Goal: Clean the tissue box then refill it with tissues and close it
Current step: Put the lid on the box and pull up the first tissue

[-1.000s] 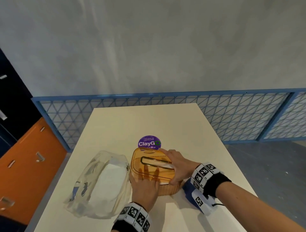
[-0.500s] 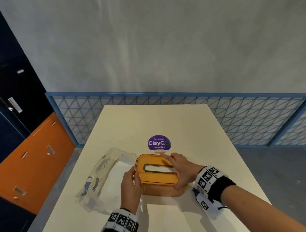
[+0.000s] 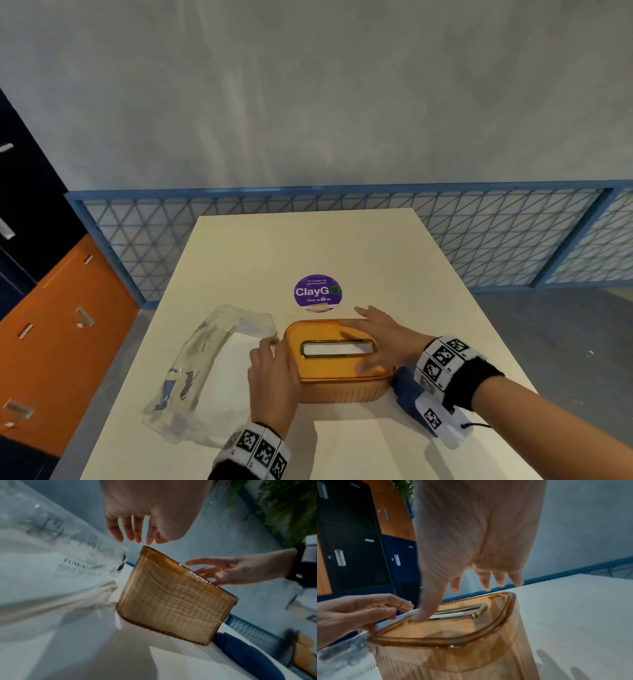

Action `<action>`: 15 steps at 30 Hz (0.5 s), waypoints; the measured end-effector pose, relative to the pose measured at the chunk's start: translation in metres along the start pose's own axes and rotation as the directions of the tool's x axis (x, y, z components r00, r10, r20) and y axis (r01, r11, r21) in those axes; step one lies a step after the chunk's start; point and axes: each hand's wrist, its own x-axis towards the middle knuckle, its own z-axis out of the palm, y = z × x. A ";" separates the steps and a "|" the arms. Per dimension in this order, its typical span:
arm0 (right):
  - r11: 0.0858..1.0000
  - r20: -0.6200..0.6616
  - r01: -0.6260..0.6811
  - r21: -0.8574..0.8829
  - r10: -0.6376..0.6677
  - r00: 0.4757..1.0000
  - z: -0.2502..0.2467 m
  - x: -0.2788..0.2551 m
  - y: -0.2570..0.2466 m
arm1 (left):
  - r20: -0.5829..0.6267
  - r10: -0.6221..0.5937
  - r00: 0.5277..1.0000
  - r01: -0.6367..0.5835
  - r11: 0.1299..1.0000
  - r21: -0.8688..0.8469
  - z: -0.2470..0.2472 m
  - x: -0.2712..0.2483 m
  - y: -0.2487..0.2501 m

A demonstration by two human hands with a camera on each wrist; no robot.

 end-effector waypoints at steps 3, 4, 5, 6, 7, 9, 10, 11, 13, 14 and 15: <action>0.988 -0.195 0.053 -0.145 -0.081 0.977 0.003 0.004 -0.004 | 0.040 0.235 0.971 -0.235 0.972 0.007 0.001 0.012 0.010; 0.974 -0.228 0.080 -0.211 -0.128 0.965 0.004 0.007 -0.006 | 0.091 0.276 0.957 -0.276 0.961 -0.012 0.002 0.017 0.014; 0.958 -0.237 0.101 -0.269 -0.167 0.957 0.006 0.010 -0.007 | 0.151 0.300 0.942 -0.300 0.954 -0.023 0.002 0.021 0.018; 0.941 -0.238 0.118 -0.316 -0.199 0.951 0.007 0.012 -0.009 | 0.200 0.315 0.928 -0.316 0.948 -0.029 0.003 0.024 0.020; 0.926 -0.242 0.133 -0.353 -0.228 0.943 0.008 0.014 -0.011 | 0.215 0.326 0.921 -0.326 0.945 -0.034 0.004 0.027 0.022; 0.890 -0.260 0.177 -0.420 -0.305 0.916 0.010 0.019 -0.011 | 0.224 0.322 0.920 -0.321 0.946 -0.041 0.007 0.027 0.023; 0.865 -0.265 0.198 -0.462 -0.347 0.900 0.012 0.021 -0.010 | 0.221 0.320 0.921 -0.320 0.947 -0.037 0.008 0.026 0.023; 0.840 -0.267 0.208 -0.501 -0.379 0.886 0.014 0.023 -0.009 | 0.217 0.319 0.923 -0.318 0.947 -0.037 0.009 0.025 0.023; 0.812 -0.286 0.205 -0.546 -0.411 0.865 0.017 0.026 -0.007 | 0.220 0.312 0.924 -0.308 0.950 -0.051 0.010 0.024 0.022; 0.804 -0.296 0.202 -0.559 -0.421 0.857 0.018 0.027 -0.006 | 0.226 0.310 0.924 -0.303 0.951 -0.066 0.010 0.025 0.021; 0.797 -0.302 0.201 -0.570 -0.430 0.851 0.018 0.027 -0.007 | 0.234 0.309 0.922 -0.297 0.951 -0.083 0.010 0.025 0.020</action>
